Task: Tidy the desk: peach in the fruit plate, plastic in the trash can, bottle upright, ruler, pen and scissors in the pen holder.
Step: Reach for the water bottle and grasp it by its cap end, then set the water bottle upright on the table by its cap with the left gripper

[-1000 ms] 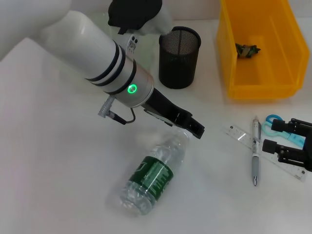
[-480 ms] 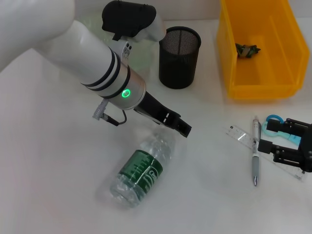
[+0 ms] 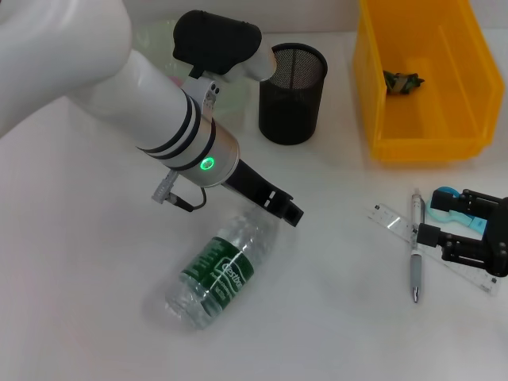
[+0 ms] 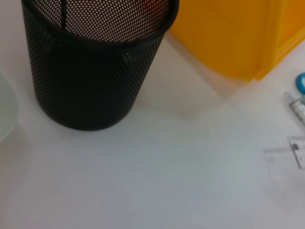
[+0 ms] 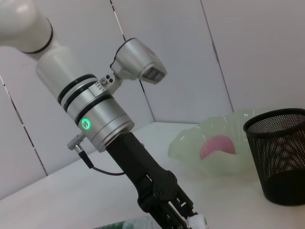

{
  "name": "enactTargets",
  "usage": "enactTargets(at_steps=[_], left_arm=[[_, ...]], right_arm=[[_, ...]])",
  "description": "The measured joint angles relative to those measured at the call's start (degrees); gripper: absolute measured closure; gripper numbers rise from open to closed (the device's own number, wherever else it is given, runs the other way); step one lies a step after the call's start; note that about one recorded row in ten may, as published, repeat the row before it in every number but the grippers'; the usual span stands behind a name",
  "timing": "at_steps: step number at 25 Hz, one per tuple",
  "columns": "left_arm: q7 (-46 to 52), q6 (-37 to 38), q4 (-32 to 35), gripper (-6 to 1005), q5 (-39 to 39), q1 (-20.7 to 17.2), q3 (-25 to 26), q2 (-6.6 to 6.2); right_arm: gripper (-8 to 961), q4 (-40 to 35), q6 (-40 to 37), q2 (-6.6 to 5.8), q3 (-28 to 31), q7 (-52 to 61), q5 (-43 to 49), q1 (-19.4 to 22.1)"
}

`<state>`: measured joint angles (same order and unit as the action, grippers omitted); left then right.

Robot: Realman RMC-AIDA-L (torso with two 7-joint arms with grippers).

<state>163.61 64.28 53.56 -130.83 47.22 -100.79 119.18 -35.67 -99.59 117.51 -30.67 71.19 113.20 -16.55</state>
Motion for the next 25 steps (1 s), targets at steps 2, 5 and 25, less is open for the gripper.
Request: enactTargets(at_steps=[2, 5, 25], left_arm=[[-0.2, -0.4, 0.0, 275, -1.2, -0.1, -0.6, 0.0], [-0.2, -0.6, 0.0, 376, -1.6, -0.2, -1.0, 0.0], [-16.4, -1.5, 20.5, 554, 2.1, -15.0, 5.3, -0.4]], right_arm=[[240, 0.0, 0.0, 0.0, 0.0, 0.0, 0.0, 0.0], [239, 0.0, 0.0, 0.0, 0.0, 0.0, 0.0, 0.0], [239, 0.7, 0.6, 0.49, 1.3, 0.0, 0.0, -0.9]])
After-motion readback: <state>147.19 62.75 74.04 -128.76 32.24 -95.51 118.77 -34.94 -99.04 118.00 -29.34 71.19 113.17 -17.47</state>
